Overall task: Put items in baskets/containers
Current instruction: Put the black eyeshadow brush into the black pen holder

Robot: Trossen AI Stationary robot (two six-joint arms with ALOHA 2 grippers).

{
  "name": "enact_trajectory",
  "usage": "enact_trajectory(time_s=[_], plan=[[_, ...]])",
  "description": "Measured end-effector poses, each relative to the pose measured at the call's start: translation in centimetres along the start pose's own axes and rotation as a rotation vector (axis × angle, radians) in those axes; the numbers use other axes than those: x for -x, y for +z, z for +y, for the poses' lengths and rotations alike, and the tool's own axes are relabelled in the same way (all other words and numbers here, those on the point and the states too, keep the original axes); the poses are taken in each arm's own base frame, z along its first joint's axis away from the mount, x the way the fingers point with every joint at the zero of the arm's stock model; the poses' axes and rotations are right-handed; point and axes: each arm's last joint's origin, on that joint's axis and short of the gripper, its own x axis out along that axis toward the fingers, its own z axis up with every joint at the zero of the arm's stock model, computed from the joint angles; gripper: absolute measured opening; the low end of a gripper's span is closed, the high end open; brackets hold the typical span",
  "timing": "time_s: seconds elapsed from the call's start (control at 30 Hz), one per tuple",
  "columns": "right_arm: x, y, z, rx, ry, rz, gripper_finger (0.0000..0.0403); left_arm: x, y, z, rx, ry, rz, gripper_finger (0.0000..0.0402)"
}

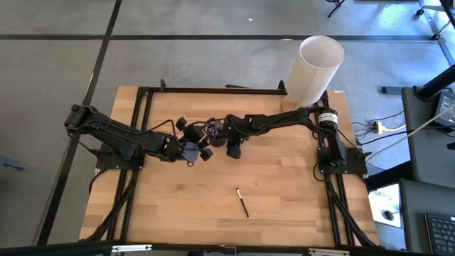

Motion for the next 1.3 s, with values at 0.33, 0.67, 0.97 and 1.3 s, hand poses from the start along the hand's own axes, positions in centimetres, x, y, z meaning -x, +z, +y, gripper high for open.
enact_trajectory(time_s=[0.33,0.67,0.97,1.3], plan=[[0.2,-0.3,0.4,0.136,0.11,0.027,0.0144,0.0,0.0,0.0,0.0,-0.016,0.008,0.0155],[0.4,-0.8,1.0,0.222,0.205,0.063,0.0197,0.0,0.0,0.0,0.002,-0.017,0.008,0.0155],[0.3,-0.9,1.7,0.297,0.069,0.096,0.013,0.0,0.0,-0.1,0.015,-0.017,0.008,0.0155],[0.4,-1.7,2.2,0.354,-0.013,0.202,0.0008,0.0,0.0,-0.1,0.017,-0.017,0.008,0.0155]])
